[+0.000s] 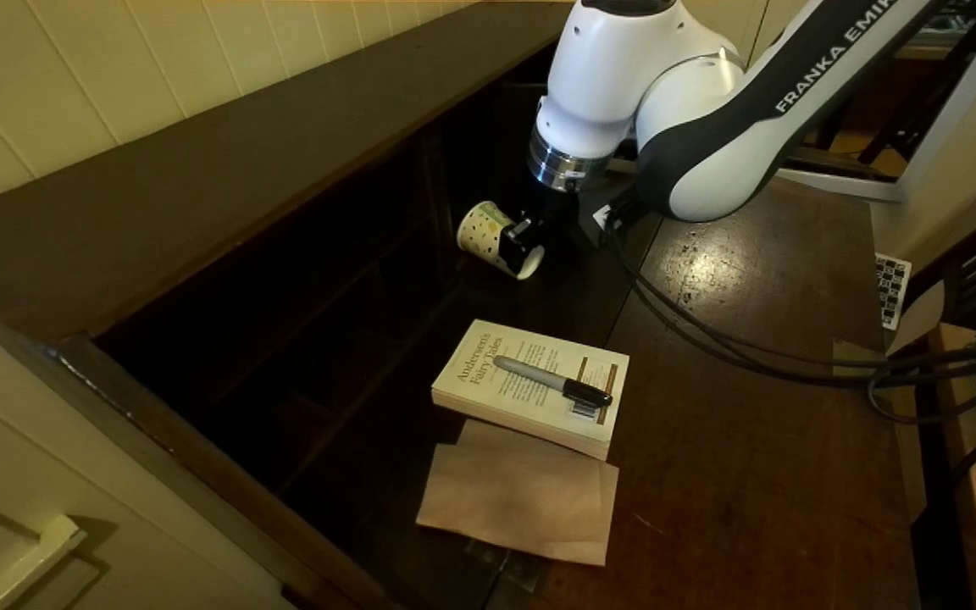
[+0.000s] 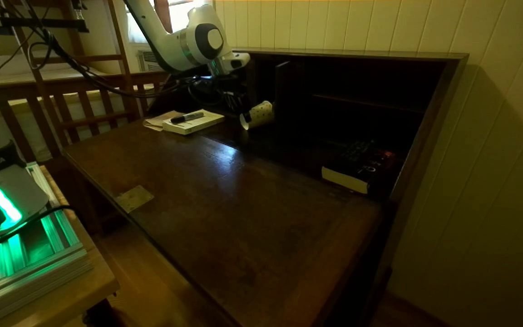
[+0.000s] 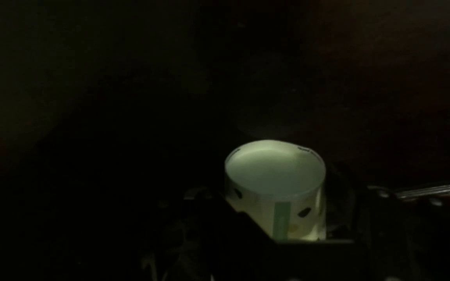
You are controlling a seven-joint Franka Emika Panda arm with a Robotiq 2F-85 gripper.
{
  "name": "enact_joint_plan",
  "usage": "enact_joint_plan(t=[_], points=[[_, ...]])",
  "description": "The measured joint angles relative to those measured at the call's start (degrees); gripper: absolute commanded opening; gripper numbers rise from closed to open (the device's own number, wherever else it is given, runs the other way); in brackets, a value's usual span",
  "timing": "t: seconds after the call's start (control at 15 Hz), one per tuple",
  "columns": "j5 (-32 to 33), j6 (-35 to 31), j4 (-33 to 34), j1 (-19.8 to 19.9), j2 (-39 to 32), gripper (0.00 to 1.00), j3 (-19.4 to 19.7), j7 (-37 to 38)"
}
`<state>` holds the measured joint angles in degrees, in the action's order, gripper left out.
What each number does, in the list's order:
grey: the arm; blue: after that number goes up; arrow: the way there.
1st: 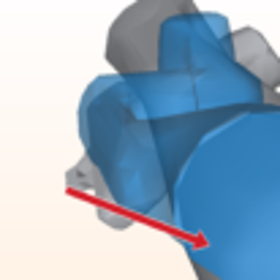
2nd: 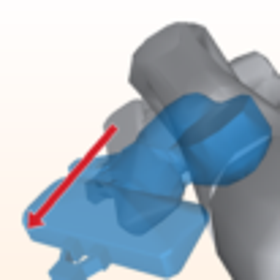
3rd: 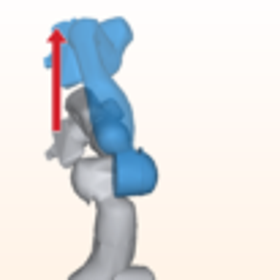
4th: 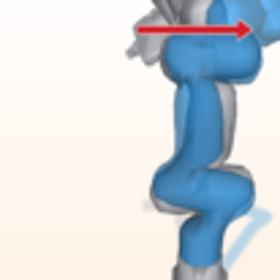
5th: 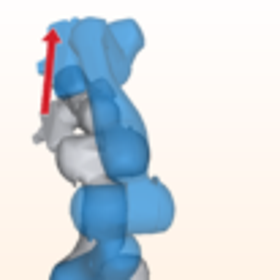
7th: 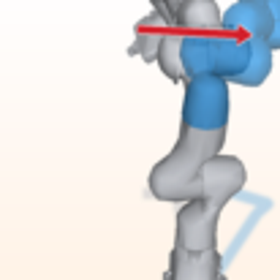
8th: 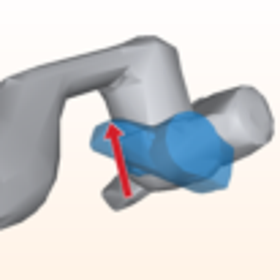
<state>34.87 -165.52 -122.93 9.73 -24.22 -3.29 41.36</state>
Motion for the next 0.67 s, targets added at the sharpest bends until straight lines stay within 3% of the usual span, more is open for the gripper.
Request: enact_joint_plan(t=[0.13,0.47,0.67], points=[[-2.6,0.7,0.2,-0.2,0.0,0.63,-0.1,-2.5],[-16.7,2.8,0.2,-5.8,0.6,0.59,4.1,-15.3],[-20.1,5.3,0.3,-8.2,1.1,0.56,5.8,-18.9]])
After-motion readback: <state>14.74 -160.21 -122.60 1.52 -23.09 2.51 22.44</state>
